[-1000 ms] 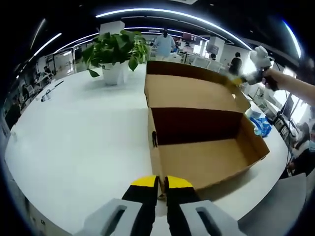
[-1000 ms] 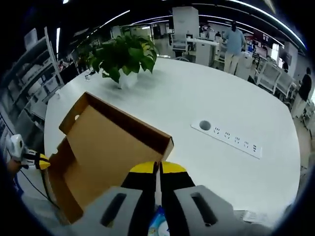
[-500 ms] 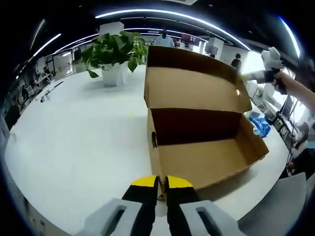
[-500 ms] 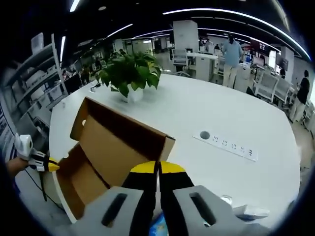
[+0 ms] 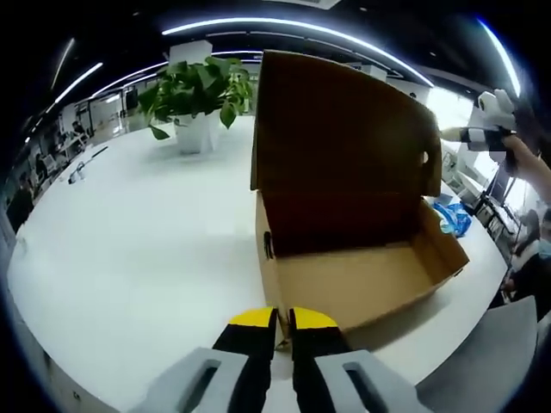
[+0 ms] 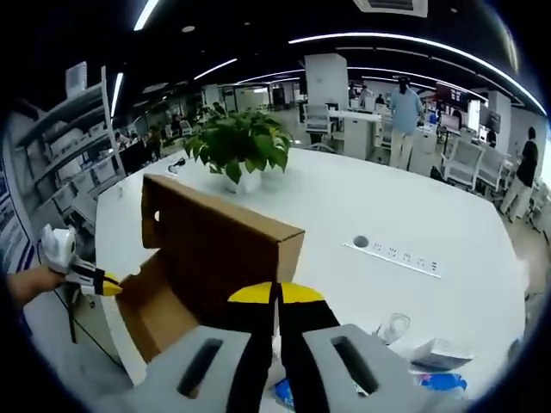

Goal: Operate the shoe box by opening the lid, removing the specified soft item, and placing it in the target area until the item is outside and the box remains undamaged.

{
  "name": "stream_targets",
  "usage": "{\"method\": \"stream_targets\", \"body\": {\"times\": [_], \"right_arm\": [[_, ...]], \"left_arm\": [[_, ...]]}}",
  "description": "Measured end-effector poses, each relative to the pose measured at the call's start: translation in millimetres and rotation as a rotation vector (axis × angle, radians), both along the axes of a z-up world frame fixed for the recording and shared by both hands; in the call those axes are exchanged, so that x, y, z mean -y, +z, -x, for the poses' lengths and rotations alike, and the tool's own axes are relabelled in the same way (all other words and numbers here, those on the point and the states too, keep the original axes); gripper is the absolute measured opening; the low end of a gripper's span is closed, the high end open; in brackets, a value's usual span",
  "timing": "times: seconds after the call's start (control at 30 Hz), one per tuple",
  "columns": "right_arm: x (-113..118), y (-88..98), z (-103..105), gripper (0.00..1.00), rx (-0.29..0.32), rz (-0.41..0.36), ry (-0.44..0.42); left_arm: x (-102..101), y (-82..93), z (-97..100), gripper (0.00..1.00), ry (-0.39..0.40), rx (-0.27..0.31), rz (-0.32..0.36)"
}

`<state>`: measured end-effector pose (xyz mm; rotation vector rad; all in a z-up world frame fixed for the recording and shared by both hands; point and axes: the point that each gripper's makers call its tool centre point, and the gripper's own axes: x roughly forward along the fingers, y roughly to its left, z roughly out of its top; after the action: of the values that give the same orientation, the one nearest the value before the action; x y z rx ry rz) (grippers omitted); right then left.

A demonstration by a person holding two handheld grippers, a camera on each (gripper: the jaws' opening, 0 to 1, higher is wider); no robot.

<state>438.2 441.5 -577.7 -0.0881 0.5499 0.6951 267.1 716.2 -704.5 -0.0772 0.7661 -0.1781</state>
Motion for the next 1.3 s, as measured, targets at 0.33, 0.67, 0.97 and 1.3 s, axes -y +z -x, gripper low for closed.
{"method": "stream_targets", "body": {"times": [0.33,0.67,0.97,1.3], "right_arm": [[3.8,1.2,34.6,0.00,-0.017,-0.089,-0.041],[5.0,-5.2,63.6,0.01,0.021,-0.082,-0.032],[4.6,-17.3,86.5,0.03,0.047,-0.065,-0.016],[0.8,-32.0,109.4,0.08,0.105,0.017,0.057]], "left_arm": [[0.2,2.1,-2.1,0.07,-0.024,0.017,-0.038],[1.2,12.5,-4.2,0.19,-0.031,0.049,-0.056],[-4.7,46.6,-9.3,0.24,-0.033,0.143,-0.087],[-9.8,88.1,-13.8,0.30,-0.060,0.237,-0.121]]}}
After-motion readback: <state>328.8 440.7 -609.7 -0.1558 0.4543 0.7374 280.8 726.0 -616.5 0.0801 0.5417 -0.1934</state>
